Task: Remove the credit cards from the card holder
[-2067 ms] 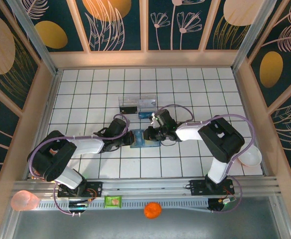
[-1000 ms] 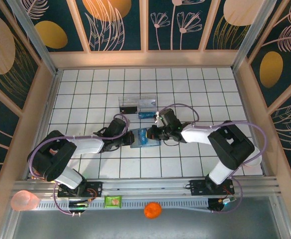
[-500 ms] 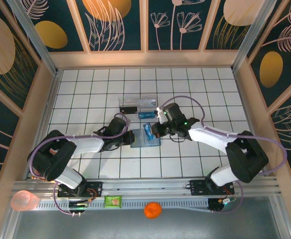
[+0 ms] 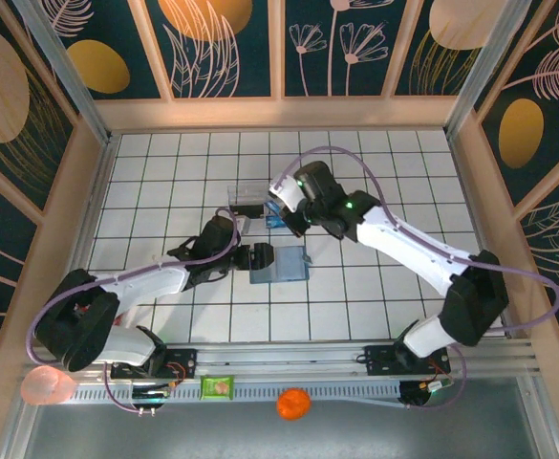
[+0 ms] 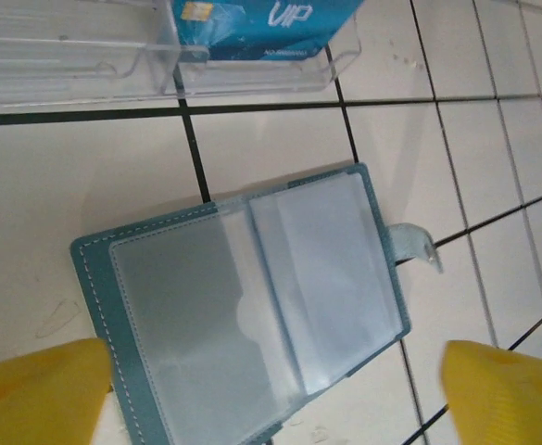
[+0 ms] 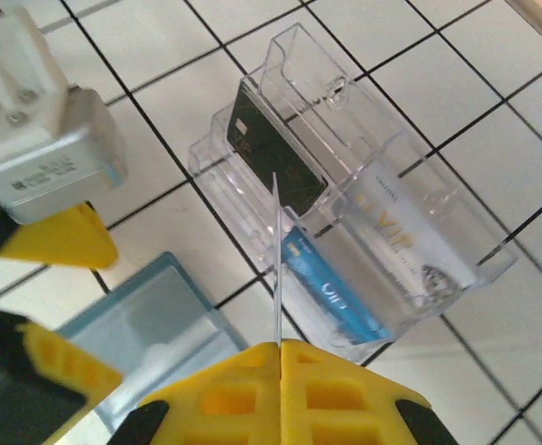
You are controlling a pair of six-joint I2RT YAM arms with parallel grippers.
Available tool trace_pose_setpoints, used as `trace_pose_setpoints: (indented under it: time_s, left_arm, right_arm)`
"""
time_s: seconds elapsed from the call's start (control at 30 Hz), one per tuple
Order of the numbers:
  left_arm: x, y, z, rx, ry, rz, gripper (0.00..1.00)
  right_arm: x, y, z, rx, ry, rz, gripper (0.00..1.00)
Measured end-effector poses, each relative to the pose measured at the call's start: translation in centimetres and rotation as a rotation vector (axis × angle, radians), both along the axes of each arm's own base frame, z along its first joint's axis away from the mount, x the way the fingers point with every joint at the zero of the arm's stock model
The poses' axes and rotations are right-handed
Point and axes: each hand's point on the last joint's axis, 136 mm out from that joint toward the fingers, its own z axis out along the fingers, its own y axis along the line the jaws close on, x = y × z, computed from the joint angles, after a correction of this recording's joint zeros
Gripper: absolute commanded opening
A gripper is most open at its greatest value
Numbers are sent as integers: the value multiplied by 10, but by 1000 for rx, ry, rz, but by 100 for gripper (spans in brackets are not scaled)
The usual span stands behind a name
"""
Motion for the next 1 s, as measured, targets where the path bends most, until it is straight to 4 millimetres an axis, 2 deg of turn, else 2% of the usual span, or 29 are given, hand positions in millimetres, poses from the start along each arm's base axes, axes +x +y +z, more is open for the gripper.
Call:
trace_pose_setpoints:
  time_s: [0.13,0.27,0.53,0.77,1.0]
  left_arm:
    - [-5,10,0,5,5,25,98]
    - [-11,22,-2,29,17,54,99]
    - [-12,42,6,63,9,123,99]
    - [-12,55,0,112,21,170,99]
    - [-13,60,-8,141,41,186,99]
  right_arm:
    - [17,8,-3,-132,-29,70,0]
    - [27,7,-10,-240,-29,130,0]
    - [47,19,2,-343,-66,249,0]
    - [41,16,-28,-424,-15,320,0]
    - [25,6,-62,-484,47,375,0]
